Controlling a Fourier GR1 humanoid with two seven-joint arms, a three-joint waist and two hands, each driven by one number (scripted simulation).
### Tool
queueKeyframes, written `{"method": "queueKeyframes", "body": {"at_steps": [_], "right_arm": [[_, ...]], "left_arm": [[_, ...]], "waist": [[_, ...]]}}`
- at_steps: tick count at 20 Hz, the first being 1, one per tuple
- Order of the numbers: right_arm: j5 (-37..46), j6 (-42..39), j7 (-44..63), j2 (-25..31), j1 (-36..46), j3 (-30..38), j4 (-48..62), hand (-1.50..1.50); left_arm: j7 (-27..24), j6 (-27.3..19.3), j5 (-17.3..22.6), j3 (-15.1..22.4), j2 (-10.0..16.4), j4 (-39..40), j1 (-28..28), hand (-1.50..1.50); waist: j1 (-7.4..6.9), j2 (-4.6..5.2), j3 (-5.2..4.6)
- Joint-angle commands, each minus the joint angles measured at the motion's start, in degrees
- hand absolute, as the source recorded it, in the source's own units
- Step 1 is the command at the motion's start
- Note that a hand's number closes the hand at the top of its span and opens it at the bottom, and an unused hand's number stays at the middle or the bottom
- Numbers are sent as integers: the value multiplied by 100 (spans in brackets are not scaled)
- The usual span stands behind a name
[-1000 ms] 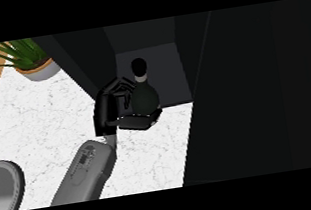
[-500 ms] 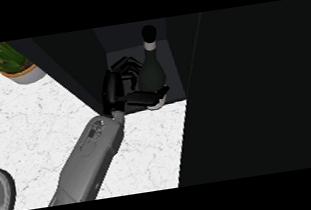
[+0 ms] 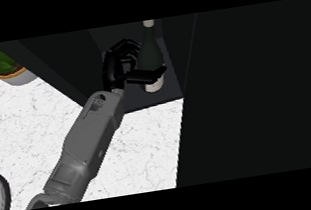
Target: Pick up the wine, place it into the cabinet and close the cabinet
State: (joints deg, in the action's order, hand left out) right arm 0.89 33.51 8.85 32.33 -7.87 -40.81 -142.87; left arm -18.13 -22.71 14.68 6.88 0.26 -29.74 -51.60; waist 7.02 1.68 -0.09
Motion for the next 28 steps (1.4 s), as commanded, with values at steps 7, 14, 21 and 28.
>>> {"method": "queueKeyframes", "body": {"at_steps": [7, 14, 21, 28], "right_arm": [[-181, -176, -163, 151, -405, -193, -563, -150], [-292, -244, -180, 217, -372, -6, -623, -150], [-218, -192, -285, 139, -504, -201, -653, -150], [-347, -227, -351, 382, -737, 53, -843, -150]], "left_arm": [[-538, -45, -195, -313, 475, 1249, -905, -150], [-811, -463, -357, -343, 420, 1802, -1141, -150], [-1171, 48, -205, -540, 315, 1876, -1334, -150], [-1574, 996, 266, -1014, 189, 1720, -1420, 150]], "waist": [[127, 45, 5], [111, 86, 0], [146, 61, -9], [-36, -13, 1]]}}
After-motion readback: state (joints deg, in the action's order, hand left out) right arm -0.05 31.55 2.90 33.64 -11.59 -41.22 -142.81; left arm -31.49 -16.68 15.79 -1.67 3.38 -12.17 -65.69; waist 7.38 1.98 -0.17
